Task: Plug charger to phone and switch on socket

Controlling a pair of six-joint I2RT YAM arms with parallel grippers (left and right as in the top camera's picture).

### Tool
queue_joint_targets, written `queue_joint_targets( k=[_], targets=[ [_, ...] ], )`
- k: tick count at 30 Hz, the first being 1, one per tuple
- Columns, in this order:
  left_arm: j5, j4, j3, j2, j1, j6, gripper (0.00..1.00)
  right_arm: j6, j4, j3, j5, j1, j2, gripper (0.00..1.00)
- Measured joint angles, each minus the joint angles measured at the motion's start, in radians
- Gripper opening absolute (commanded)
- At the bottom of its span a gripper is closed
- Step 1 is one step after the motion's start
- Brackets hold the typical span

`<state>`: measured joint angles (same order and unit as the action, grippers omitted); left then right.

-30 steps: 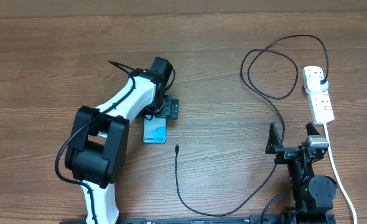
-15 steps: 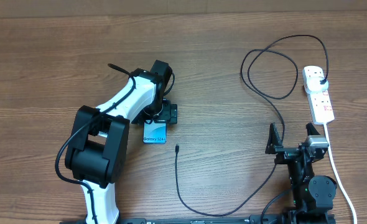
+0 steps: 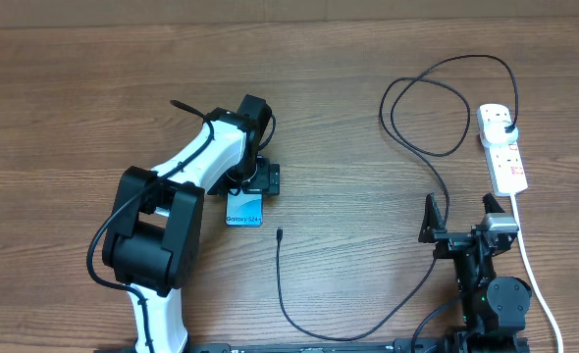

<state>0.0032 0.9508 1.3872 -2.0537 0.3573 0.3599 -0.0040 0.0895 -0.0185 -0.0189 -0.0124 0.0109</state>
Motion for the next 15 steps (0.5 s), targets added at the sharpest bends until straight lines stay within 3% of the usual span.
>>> queue_joint_targets(
  k=[15],
  targets=[
    [-0.009,-0.024,0.0,0.0,-0.006,0.0,1.0,0.0,0.0,0.0,0.0,0.0,0.0,1.0]
  ],
)
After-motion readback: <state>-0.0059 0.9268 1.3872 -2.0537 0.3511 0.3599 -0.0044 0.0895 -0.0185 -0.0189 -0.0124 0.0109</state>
